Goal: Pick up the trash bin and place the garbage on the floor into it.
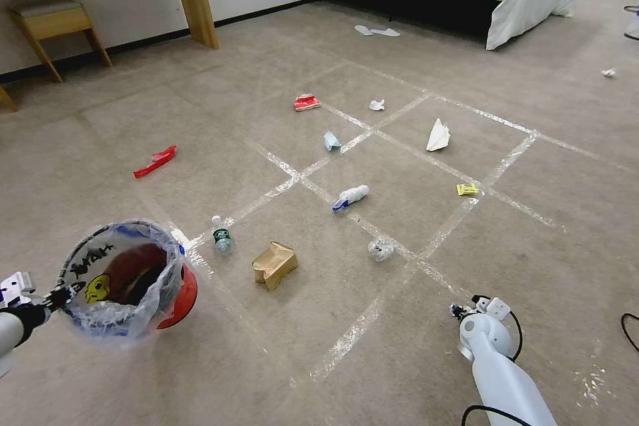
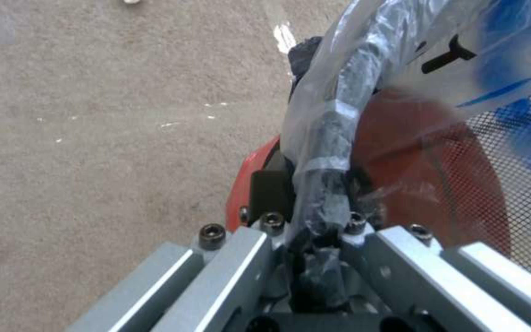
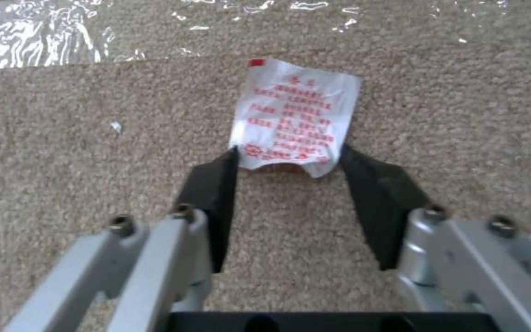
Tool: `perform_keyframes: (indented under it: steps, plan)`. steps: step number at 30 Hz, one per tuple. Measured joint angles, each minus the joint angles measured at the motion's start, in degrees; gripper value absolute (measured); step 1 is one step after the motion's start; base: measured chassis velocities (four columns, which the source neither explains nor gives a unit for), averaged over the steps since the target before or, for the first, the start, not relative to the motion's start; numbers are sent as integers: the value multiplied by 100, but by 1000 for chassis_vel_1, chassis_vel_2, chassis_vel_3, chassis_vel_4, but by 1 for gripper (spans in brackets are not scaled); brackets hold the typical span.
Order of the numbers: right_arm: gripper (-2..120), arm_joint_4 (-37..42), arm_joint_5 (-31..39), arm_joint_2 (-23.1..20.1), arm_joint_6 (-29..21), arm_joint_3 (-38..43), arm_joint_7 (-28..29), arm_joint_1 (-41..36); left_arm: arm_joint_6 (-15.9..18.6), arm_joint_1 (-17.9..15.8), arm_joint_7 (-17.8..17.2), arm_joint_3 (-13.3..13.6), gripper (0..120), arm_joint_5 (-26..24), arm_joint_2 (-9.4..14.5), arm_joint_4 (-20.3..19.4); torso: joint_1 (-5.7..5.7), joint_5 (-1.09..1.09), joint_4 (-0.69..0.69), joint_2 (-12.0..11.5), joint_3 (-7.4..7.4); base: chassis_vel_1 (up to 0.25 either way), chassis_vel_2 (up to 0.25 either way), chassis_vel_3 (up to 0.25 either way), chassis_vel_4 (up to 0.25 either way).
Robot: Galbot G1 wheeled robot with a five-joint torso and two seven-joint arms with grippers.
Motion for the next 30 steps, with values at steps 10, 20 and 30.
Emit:
perform_keyframes:
  steps: [10,20,30]
  plan:
    - [33,-203,-112,19,58,-28,-118,62,0,47,31,-7,0,40,-34,-95,-1,-5,-2,1,-1,0,0,0,0]
    - [3,-359,-170,6,114,-73,-256,75,0,68,42,10,0,80,-67,-163,-1,-4,-3,1,0,0,0,0,0]
    - [0,84,-150,-31,63,-164,-300,-185,0,36,41,56,0,143,-114,-123,0,10,5,0,1,0,0,0,0]
